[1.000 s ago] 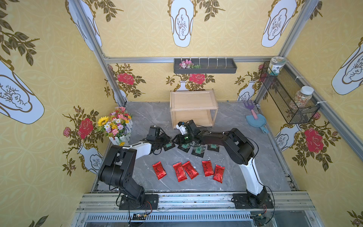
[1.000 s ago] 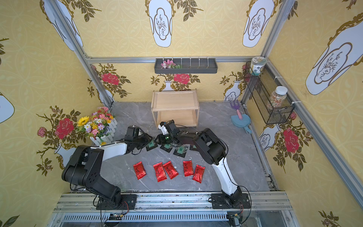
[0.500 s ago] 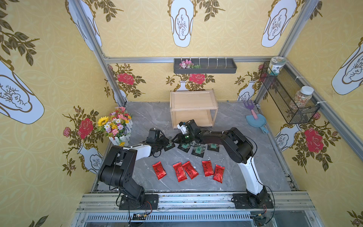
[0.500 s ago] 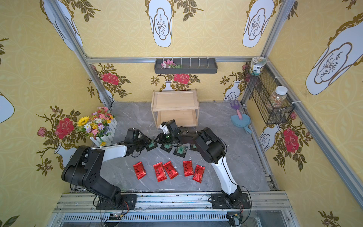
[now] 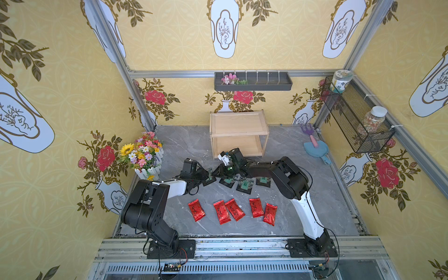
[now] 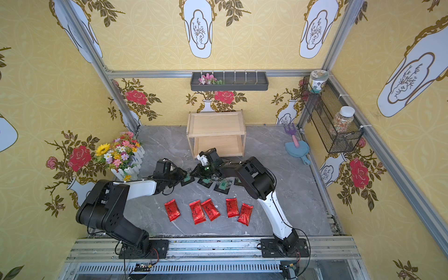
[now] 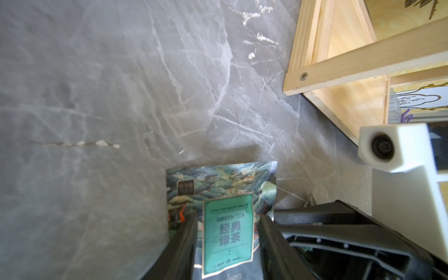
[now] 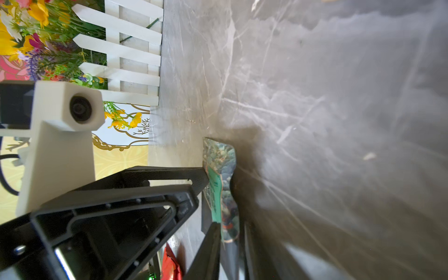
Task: Place the tea bags on the shelf by color
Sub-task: Pick up the tea bag from the center of the board.
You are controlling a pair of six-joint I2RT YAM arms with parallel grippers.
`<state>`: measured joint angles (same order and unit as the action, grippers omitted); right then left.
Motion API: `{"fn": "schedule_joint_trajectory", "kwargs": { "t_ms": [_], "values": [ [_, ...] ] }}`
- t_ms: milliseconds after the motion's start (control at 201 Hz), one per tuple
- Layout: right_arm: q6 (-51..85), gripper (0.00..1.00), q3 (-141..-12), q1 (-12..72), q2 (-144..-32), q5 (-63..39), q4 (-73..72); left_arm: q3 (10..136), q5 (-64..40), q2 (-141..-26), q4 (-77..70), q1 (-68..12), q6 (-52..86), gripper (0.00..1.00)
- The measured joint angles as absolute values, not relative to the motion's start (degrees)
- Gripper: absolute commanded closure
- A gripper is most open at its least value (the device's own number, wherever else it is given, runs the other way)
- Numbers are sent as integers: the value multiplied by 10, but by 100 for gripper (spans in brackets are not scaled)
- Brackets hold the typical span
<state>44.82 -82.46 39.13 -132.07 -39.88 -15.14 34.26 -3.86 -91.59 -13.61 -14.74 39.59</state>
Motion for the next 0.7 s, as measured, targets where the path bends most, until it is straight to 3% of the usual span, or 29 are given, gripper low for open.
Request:
{"fn": "schedule_joint_trajectory", "kwargs": {
  "t_ms": [309, 697],
  "values": [
    [464, 99, -820, 391, -1319, -404, -165, 340, -43, -907, -132, -147, 395, 51],
    [465, 100, -738, 385, -1176, -376, -147, 423, -31, -770, -43, -144, 392, 46]
  ]
}}
